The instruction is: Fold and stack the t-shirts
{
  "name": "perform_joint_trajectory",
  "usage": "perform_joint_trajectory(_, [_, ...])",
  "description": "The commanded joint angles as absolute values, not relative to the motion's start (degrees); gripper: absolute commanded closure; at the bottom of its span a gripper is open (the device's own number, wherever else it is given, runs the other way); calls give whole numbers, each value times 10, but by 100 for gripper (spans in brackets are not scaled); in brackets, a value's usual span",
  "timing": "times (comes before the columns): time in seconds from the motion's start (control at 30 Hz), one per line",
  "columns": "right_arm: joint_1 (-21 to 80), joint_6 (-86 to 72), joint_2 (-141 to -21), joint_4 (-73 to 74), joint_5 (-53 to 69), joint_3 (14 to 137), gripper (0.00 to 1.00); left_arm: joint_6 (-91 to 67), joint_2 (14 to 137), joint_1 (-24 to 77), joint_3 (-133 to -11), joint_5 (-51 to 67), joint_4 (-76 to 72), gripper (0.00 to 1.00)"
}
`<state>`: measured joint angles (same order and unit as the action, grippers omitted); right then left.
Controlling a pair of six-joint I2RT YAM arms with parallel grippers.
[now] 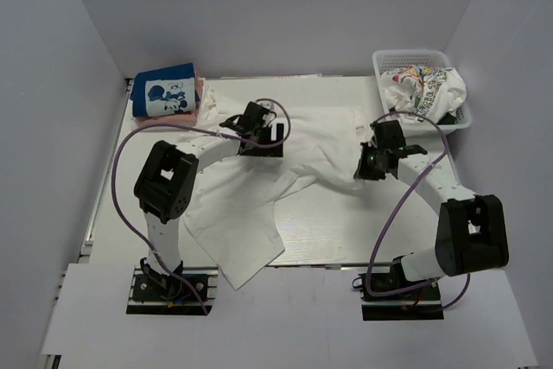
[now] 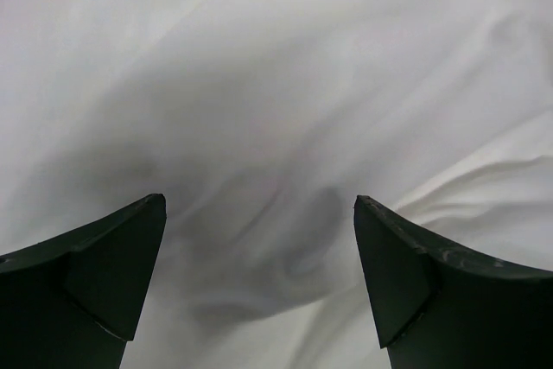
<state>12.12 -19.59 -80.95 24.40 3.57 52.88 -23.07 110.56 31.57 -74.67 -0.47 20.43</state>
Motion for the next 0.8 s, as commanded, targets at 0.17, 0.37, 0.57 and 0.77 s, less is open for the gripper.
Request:
perform_joint_trajectory(0.17, [120,-228,-761,212,-20,425,100,-141,1245,339,-975,241,118,0])
perform_joint_trajectory(0.37, [120,-225,-762,185,14,413,100,-144,1491,395,-1393,312,213,0])
perform_joint_trajectory(0.57, [118,-211,-749,185,4,412,100,-128,1472,433,-1272,258,130,0])
perform_joint_trajectory(0.77, [119,-218,-726,206,30,406,100,-149,1596,439,-1441,167,222,0])
